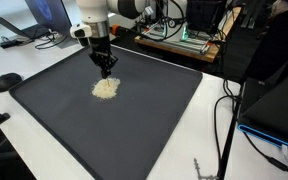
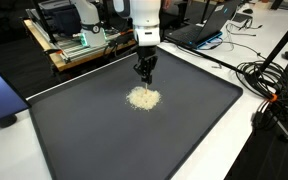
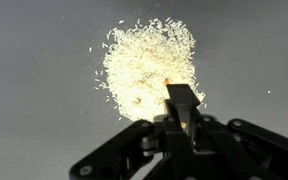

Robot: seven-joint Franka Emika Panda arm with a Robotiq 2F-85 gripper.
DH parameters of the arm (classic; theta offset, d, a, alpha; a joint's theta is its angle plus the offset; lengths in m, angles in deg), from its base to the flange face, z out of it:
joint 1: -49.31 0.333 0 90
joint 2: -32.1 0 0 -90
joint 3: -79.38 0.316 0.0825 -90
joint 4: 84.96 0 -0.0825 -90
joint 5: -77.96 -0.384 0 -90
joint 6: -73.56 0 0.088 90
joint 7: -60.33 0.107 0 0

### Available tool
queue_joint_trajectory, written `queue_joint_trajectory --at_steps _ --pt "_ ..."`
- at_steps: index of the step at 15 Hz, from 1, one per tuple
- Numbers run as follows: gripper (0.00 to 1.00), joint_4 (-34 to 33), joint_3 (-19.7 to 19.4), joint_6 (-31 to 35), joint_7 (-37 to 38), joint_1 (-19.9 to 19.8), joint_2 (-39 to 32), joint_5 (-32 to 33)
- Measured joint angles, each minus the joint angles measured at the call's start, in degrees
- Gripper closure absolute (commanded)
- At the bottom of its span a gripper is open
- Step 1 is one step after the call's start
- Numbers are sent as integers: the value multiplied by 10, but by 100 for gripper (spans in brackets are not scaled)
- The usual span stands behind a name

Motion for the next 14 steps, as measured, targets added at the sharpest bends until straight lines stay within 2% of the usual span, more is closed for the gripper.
queue_joint_trajectory --at_steps 14 --pt "97 1 0 -3 3 0 9 10"
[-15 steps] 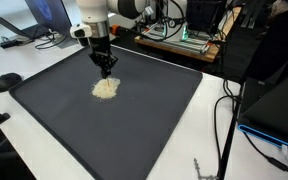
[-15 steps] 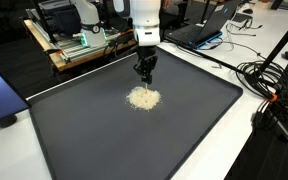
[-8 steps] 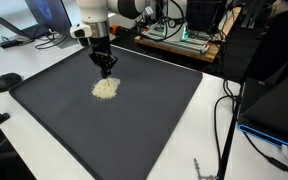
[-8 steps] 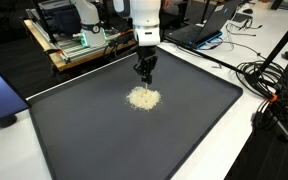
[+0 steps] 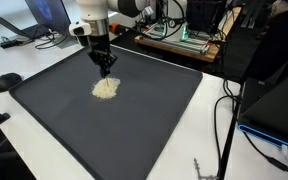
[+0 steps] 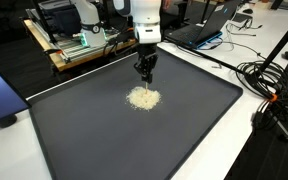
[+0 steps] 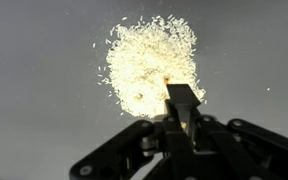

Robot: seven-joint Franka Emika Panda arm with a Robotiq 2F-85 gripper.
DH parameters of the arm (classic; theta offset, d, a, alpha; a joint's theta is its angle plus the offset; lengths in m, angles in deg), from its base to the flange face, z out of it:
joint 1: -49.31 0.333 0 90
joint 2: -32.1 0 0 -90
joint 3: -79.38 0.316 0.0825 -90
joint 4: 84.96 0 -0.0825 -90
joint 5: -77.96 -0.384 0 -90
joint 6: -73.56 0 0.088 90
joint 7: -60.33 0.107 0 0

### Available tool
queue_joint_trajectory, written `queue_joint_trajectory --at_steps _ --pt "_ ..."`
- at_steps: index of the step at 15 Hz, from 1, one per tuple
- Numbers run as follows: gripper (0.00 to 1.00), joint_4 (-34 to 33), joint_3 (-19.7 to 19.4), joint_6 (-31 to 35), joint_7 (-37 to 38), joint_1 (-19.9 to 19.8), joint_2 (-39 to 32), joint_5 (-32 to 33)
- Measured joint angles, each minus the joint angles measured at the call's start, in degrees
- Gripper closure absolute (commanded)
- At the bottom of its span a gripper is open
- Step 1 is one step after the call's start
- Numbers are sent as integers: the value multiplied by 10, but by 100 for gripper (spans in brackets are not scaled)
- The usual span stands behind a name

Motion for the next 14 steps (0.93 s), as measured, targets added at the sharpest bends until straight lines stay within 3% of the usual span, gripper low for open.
queue_joint_trajectory --at_steps 8,14 --pt "97 16 0 -24 15 2 46 27" --pt "97 24 -5 -38 90 35 71 133"
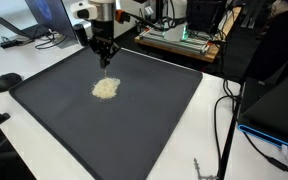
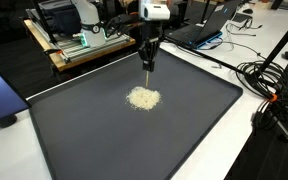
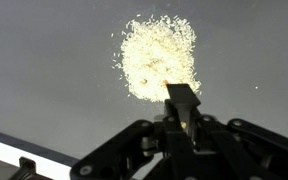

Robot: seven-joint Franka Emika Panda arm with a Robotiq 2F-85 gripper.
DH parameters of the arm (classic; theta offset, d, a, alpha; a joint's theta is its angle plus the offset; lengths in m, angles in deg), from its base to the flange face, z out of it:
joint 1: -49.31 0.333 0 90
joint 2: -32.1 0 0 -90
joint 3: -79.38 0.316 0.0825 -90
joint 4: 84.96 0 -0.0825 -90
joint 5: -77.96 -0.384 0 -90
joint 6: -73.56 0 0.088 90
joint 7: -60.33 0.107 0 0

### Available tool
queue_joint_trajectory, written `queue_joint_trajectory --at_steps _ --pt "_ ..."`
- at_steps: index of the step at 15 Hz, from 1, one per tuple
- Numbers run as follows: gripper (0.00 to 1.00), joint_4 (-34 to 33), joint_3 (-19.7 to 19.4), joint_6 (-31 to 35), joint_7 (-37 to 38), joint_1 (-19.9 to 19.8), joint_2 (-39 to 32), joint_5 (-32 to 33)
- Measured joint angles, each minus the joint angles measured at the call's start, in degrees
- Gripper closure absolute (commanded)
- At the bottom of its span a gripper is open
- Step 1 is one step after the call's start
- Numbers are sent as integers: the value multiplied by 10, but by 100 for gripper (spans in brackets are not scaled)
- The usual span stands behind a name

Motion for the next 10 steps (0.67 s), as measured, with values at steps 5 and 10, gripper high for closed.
queue_joint_trajectory --at_steps 5,10 --pt "97 1 -1 -35 99 55 -5 138" --pt "97 1 6 -65 172 103 -18 265"
